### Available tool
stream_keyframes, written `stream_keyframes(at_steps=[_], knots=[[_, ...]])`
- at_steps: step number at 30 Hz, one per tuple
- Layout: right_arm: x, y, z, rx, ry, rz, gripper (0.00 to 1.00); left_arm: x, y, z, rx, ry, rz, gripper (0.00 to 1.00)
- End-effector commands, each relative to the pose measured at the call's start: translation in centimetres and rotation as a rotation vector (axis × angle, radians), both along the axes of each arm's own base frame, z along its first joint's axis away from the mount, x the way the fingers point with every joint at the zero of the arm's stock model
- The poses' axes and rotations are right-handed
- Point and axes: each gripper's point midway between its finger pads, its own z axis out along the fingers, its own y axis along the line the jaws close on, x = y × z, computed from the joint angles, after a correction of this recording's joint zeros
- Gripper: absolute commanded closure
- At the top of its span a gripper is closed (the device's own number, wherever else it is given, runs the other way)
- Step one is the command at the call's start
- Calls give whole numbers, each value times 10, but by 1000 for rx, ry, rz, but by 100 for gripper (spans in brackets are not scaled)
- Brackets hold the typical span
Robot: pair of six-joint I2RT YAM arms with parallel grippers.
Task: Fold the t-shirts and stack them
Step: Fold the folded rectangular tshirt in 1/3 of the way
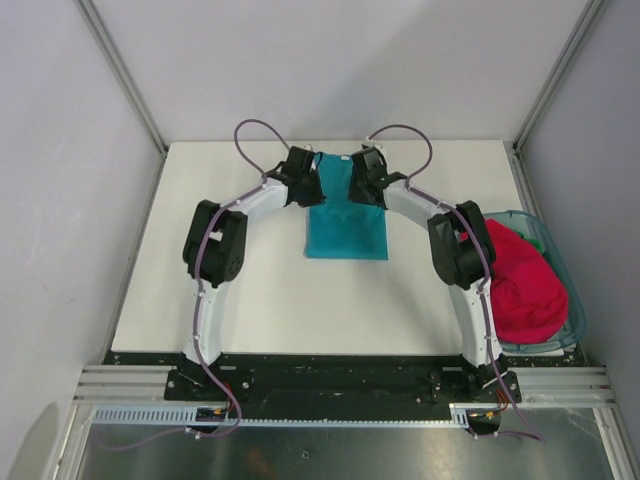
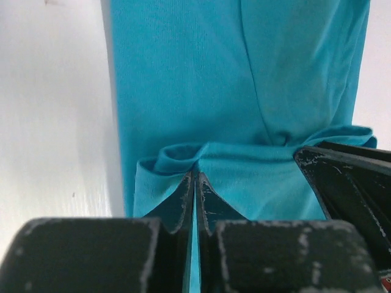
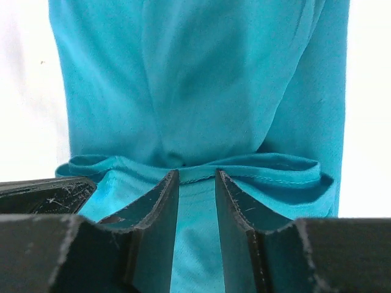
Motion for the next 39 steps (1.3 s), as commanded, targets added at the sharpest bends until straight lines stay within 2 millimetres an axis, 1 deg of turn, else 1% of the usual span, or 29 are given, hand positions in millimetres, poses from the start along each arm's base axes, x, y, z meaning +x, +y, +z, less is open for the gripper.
stream_keyframes(at_steps=[1,3,6,9,10,12,15,19,21,23,25,27,31,33,36,39], knots=[[25,-16,-3,4,-1,-40,66,35,-3,6,-19,-60,-17,94],[26,-21,-13,0,24,-49,66,42,-3,1,-32,-57,-15,94],[26,-25,-23,-13,43,-47,66,48,-2,-3,-35,-55,-17,93],[27,-27,-24,-16,46,-48,66,51,3,-3,-35,-56,-11,93],[28,-29,-21,-16,43,-50,66,51,4,-2,-35,-58,-13,93],[31,-32,-10,-12,26,-55,66,52,6,2,-34,-67,-16,93],[36,-32,18,1,-23,-56,66,53,7,12,-33,-88,-25,93],[36,-22,53,5,-81,-35,65,56,9,26,-45,-111,-26,93],[32,-13,63,1,-101,-18,65,56,11,32,-51,-117,-23,93],[27,-4,66,-3,-104,-1,65,57,11,37,-57,-124,-22,93],[23,3,62,-6,-97,11,65,58,12,41,-61,-131,-21,93],[19,8,52,-12,-80,21,67,58,12,44,-64,-136,-22,93],[14,15,29,-19,-40,31,77,58,15,46,-67,-137,-20,93],[14,17,17,-22,-21,34,80,59,16,47,-69,-137,-19,93],[13,18,-3,-30,12,36,82,58,17,49,-74,-138,-20,93],[14,15,-22,-42,45,26,83,57,20,55,-81,-143,-18,93]])
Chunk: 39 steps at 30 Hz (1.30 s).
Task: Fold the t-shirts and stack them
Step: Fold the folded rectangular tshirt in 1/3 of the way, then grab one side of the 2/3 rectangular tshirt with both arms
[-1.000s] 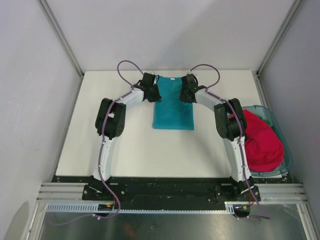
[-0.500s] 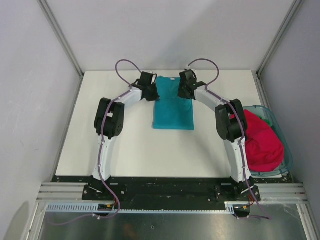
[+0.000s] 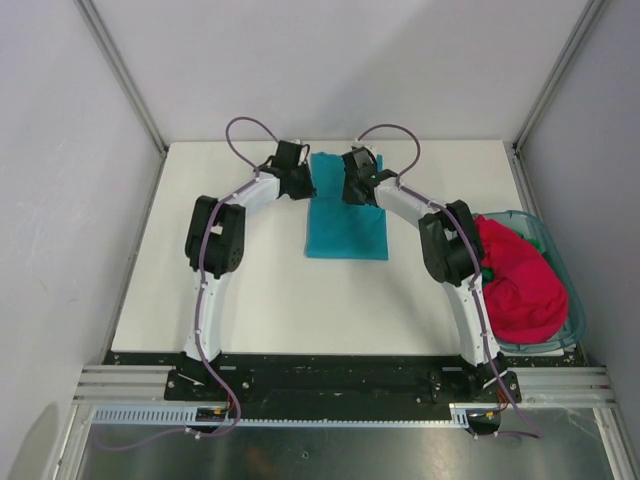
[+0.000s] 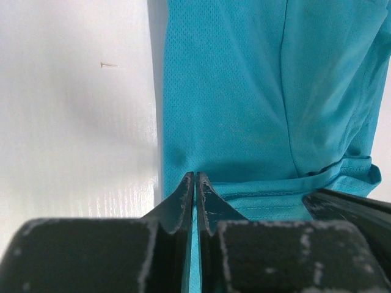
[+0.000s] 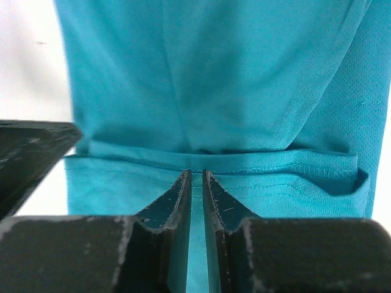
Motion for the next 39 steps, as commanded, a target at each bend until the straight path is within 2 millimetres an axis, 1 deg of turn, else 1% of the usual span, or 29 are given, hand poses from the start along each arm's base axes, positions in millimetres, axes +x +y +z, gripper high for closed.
stream_keyframes(at_steps=[1,4,6,8,10,15,17,20,23,24,26,28,30,33,35,37,39], knots=[[8,-6,-25,-14,36,-20,83,11,1,75,-52,-138,-23,93],[6,-7,-41,-26,66,-20,84,-2,5,88,-66,-139,-15,90],[5,-8,-48,-34,82,-20,84,-18,9,89,-76,-115,-7,87],[3,-8,-50,-39,88,-21,84,-36,13,89,-89,-85,4,84],[3,-8,-46,-39,84,-20,83,-58,16,87,-98,-55,6,82],[7,-4,-25,-15,57,-20,82,-117,16,68,-100,27,-18,76],[11,-2,-12,-3,41,-19,82,-137,16,59,-111,59,-25,74],[17,-4,12,14,16,-23,80,-159,14,51,-124,82,-43,71],[18,-12,36,41,3,-37,78,-174,13,45,-129,96,-58,67],[17,-16,41,44,6,-46,78,-177,13,43,-132,102,-62,66],[10,-27,48,42,18,-63,77,-181,11,40,-145,106,-73,65],[-1,-39,50,40,38,-82,77,-184,10,41,-156,105,-82,64],[-16,-51,46,54,74,-97,77,-185,11,41,-160,102,-82,63],[-45,-65,37,76,121,-100,77,-188,12,40,-161,106,-77,63],[-68,-73,26,73,165,-102,77,-189,13,38,-157,111,-67,63],[-86,-78,20,70,193,-100,77,-188,15,35,-152,115,-54,63],[-99,-83,18,63,206,-103,77,-187,15,33,-149,119,-49,64]])
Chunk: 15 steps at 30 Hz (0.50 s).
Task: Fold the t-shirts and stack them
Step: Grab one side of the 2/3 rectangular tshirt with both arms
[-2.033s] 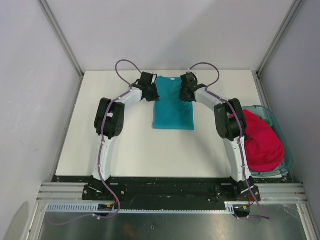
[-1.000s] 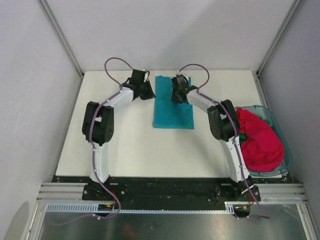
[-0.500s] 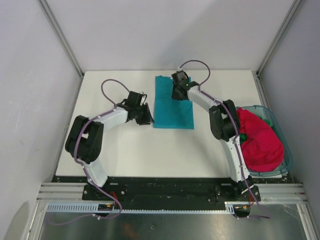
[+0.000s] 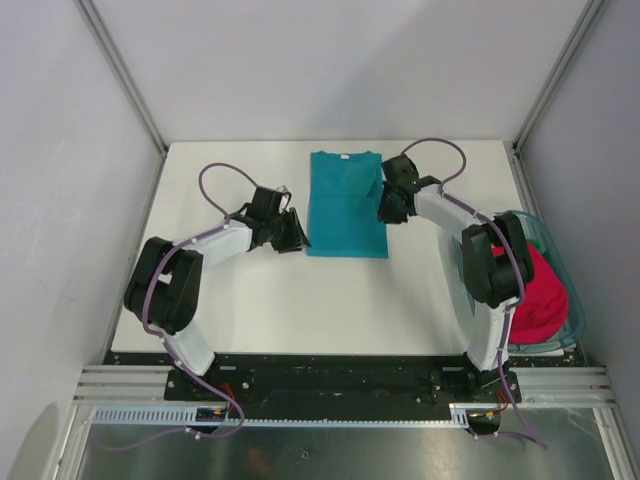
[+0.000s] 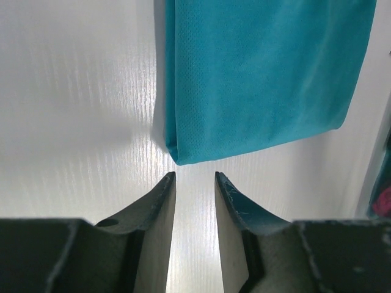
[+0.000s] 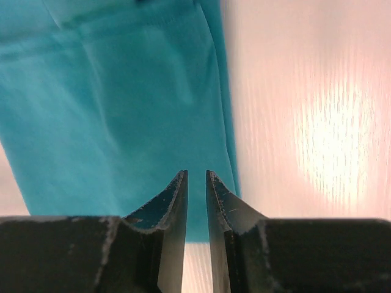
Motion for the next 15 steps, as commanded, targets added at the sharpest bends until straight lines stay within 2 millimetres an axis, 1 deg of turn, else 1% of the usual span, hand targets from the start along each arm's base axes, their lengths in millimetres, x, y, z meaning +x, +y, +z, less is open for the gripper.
stream_keyframes(at_steps=[1,4,8,11,15], knots=[[-29,0,7,32,14,9,77,7,-4,14,-32,-43,17,64],[-41,-5,1,24,33,6,77,15,-4,10,-16,-45,30,66],[-51,-7,-10,8,55,6,77,23,-6,1,2,-36,40,70],[-56,-8,-18,-7,70,7,77,23,-4,-10,20,-13,42,72],[-63,-8,-28,-21,88,13,77,17,-1,-29,53,20,36,73]])
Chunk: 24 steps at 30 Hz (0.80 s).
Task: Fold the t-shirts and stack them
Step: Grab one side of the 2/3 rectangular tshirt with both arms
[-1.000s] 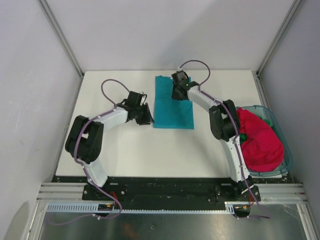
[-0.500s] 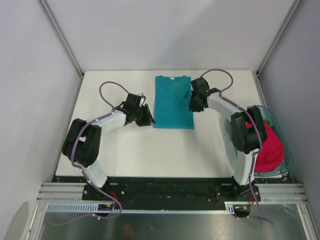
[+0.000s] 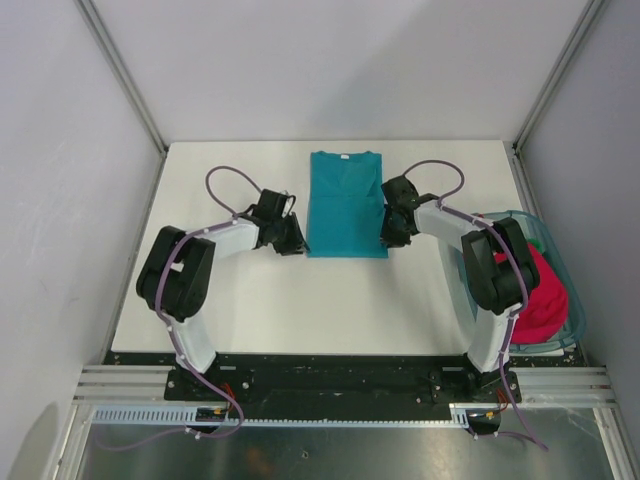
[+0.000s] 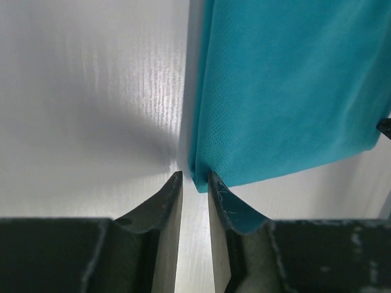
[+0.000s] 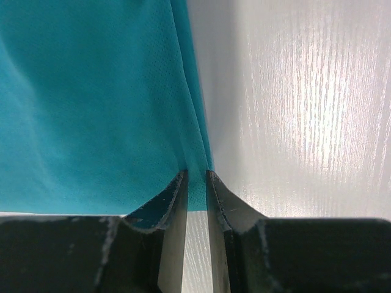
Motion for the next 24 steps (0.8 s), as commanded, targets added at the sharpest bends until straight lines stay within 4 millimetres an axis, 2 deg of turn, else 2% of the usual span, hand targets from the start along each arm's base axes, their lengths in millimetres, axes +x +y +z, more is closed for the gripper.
stream_keyframes(at_steps=[1,5,9,19,24], knots=[[-2,4,9,11,-41,-2,77,8,-2,-7,28,-17,-1,73],[-8,5,2,2,-27,2,78,4,-1,-20,50,10,-2,74],[-12,3,-2,-10,-18,3,78,0,2,-23,78,24,0,74],[-24,-5,-17,-29,13,-5,77,-6,3,-15,88,25,-6,74],[-27,-12,-17,-38,10,-16,75,-6,3,-13,89,22,-7,74]])
